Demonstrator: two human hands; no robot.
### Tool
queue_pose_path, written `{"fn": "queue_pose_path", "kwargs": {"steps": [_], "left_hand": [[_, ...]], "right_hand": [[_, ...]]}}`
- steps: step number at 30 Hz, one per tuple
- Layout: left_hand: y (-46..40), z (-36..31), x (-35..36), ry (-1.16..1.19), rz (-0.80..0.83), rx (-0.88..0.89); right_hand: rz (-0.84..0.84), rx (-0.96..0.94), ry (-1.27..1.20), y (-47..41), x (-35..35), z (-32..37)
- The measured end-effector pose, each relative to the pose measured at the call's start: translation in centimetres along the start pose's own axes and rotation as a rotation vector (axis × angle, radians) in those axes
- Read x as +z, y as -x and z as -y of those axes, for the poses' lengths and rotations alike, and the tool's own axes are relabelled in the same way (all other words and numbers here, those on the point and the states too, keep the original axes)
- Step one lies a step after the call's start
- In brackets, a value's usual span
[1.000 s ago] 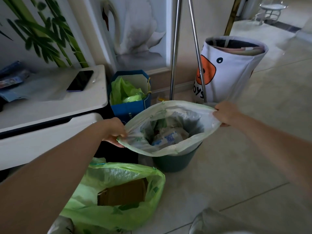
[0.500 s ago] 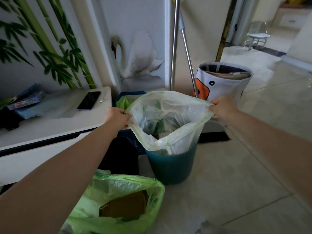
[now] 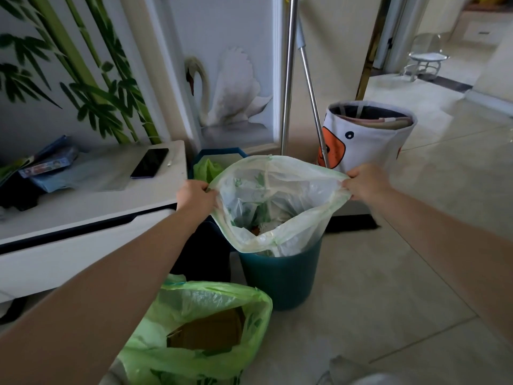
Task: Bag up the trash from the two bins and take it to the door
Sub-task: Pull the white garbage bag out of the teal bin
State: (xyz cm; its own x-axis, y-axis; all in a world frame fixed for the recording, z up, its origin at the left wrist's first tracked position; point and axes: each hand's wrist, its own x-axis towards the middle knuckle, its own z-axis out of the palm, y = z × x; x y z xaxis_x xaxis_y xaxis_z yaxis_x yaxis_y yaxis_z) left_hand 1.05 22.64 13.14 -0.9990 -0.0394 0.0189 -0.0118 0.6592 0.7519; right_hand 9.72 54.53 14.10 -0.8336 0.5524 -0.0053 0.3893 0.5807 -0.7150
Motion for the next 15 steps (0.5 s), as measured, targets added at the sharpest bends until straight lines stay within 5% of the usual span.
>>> {"fn": "queue_pose_path", "kwargs": {"steps": [9,15], "left_hand": [[0.0,0.8,0.5,0.049,0.054,-0.069],[0.3,1.2,1.7,0.171,0.197,-0.209]], "right_hand": [[0.135,0.231,0.143,2.2,0.0,-2.4],[0.650,0.339,0.464,3.3,0.6,-3.6]]}}
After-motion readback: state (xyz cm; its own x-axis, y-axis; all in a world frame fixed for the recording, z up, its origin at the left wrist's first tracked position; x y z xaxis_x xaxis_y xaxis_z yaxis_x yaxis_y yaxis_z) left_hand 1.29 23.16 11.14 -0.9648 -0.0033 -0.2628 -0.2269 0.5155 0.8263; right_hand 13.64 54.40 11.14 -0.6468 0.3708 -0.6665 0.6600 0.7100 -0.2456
